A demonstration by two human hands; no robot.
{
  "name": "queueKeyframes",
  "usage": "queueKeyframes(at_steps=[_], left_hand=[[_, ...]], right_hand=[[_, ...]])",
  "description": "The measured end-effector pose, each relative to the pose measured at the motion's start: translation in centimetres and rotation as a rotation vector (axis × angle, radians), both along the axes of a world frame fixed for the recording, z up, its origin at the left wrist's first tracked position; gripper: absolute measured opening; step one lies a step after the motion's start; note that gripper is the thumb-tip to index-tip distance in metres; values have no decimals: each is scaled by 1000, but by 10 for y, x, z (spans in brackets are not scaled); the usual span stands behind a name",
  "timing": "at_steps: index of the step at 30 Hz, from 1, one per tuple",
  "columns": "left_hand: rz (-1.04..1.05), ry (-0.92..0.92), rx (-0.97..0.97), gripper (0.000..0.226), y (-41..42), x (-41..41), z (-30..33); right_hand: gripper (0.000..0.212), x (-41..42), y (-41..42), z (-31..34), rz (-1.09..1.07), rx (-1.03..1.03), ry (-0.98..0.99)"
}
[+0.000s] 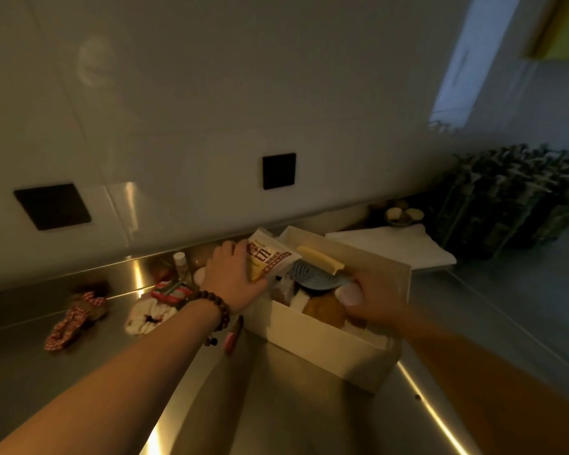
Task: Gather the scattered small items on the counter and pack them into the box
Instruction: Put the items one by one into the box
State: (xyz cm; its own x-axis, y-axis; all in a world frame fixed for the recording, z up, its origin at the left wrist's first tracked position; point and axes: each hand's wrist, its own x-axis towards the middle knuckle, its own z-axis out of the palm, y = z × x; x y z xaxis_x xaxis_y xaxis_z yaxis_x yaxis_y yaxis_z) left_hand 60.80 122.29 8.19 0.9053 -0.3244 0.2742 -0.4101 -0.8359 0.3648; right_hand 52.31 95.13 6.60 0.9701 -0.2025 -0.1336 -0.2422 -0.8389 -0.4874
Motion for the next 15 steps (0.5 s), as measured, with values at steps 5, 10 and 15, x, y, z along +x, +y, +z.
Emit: queueKeyframes(at_steps=[5, 10, 15], left_hand=[[-70, -9, 9, 81, -25, 11, -1], [-157, -1, -32, 83, -42, 19, -5], [-234, 13, -30, 81, -54, 22, -13]], right_hand=[[74, 4, 1, -19, 148, -140, 227], [81, 13, 6, -39, 174, -215, 380], [18, 16, 11, -42, 213, -200, 370]])
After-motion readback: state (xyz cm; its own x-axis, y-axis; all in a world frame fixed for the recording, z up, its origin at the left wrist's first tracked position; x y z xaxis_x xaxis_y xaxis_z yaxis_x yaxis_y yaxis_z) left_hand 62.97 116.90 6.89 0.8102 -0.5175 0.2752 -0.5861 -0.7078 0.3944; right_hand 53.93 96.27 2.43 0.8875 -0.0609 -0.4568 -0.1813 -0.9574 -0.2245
